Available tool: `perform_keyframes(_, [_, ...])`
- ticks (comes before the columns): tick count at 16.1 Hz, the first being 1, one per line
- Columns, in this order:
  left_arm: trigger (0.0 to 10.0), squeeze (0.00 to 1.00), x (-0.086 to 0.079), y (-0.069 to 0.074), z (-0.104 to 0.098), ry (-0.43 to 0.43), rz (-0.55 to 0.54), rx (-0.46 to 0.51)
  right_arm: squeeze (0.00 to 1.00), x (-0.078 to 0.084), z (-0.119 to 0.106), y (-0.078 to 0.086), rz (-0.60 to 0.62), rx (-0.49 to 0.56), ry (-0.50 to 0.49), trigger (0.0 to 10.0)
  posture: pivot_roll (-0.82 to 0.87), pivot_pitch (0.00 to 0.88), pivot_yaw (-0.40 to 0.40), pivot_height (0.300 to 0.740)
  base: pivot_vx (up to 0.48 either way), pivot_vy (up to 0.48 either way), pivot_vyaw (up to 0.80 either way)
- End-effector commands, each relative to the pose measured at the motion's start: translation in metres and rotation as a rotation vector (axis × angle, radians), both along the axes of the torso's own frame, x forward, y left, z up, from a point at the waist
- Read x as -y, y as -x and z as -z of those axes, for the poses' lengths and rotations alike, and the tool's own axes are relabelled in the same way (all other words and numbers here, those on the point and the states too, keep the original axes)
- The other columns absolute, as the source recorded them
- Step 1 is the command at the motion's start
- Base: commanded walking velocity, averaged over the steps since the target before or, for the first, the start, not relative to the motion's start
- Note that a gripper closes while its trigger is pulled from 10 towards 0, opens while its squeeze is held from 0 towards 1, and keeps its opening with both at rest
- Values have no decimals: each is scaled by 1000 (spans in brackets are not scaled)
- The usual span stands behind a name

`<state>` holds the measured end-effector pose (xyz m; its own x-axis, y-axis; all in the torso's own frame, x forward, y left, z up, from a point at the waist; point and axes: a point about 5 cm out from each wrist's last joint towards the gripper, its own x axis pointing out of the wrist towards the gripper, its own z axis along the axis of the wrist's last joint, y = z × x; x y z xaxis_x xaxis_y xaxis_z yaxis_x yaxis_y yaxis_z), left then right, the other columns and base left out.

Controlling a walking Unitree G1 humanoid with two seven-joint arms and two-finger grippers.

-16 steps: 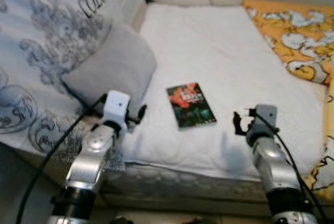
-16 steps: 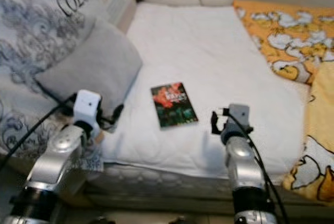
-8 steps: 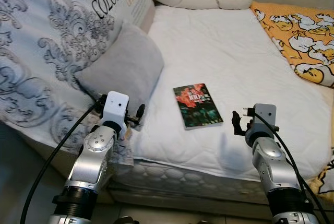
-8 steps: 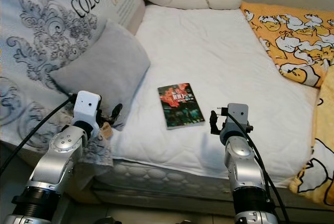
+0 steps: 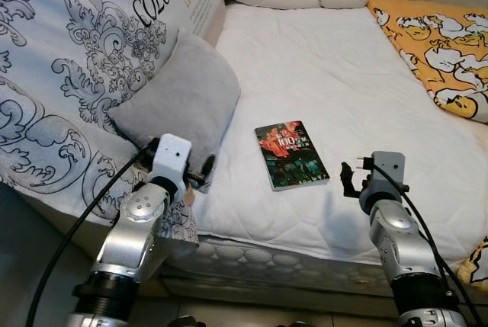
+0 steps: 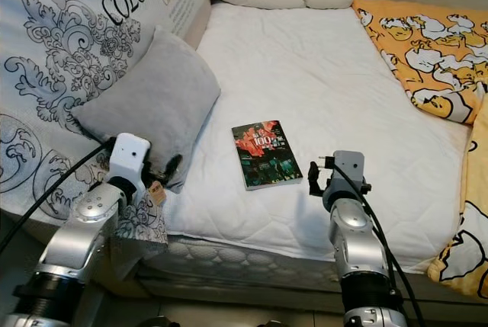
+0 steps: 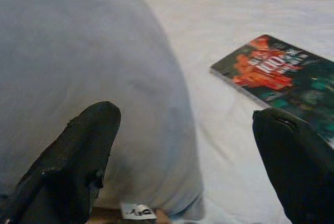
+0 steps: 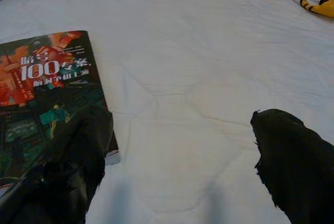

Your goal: Clean up the room

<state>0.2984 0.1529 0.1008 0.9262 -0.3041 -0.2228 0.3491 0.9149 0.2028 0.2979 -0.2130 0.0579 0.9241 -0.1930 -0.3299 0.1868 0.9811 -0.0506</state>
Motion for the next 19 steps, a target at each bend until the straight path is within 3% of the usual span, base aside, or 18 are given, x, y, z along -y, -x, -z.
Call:
perform_keyframes(1, [10000,0,4,5,2,-7,37,-6,0,5,-8,-3,13,28,-11,10000,-46,0,-13,740,0,0,0])
perform_keyframes(2, [10000,0,5,6,3,-4,43,-9,0,6,-7,-3,14,29,-19,10000,-46,0,-13,740,0,0,0])
perform_keyframes(7, [10000,0,8,7,-7,-60,161,11,0,20,-8,-42,21,-49,-202,10000,-13,0,27,740,0,0,0])
perform_keyframes(13, [10000,0,-7,38,-21,-94,238,-13,0,23,0,-43,90,-76,-429,10000,125,0,52,740,0,0,0])
perform_keyframes(19, [10000,0,-13,69,-39,-117,263,-41,0,13,0,-45,50,-38,-451,10000,254,99,81,740,0,0,0])
